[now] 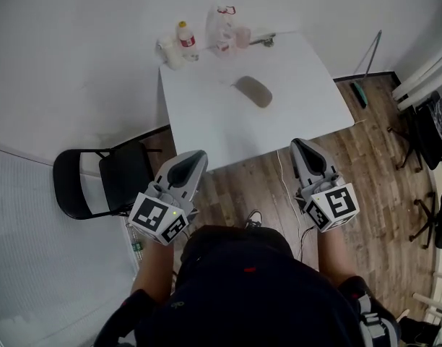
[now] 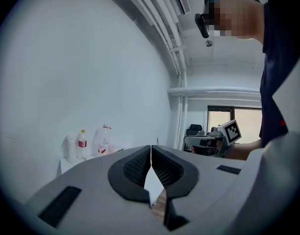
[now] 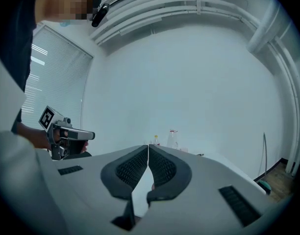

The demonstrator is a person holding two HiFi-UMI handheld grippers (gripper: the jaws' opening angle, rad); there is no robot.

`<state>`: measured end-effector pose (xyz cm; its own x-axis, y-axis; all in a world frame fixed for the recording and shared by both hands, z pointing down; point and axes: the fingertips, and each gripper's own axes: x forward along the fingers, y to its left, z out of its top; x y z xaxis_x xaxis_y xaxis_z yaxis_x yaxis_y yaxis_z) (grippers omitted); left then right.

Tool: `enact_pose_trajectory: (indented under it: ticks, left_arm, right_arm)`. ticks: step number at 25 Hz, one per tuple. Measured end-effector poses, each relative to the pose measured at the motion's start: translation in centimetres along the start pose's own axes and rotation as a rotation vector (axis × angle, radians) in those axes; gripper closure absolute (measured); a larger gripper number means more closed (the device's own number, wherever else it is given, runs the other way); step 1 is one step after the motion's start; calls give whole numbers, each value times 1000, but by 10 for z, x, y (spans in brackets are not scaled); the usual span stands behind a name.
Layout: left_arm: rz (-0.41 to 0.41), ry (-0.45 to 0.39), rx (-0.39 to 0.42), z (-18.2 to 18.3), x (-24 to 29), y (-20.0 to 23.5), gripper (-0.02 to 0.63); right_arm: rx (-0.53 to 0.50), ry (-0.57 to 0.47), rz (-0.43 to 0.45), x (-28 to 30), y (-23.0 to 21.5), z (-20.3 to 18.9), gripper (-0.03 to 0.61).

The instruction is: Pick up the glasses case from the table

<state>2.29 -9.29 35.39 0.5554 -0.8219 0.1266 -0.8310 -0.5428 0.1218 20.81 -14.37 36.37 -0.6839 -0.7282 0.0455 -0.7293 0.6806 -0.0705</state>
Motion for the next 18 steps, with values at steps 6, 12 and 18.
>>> enact_pose_trajectory:
  ticks: [6, 12, 18]
  left_arm:
    - [22, 42, -22, -13, 30, 3, 591]
    - [-12, 39, -36, -13, 58, 23, 590]
    - [-80, 10, -26, 1, 78, 59, 590]
  right_arm:
    - [49, 40, 15, 14, -33, -22, 555]
    - [66, 67, -10, 34, -51, -32, 555]
    - [54, 68, -60, 67, -48, -23, 555]
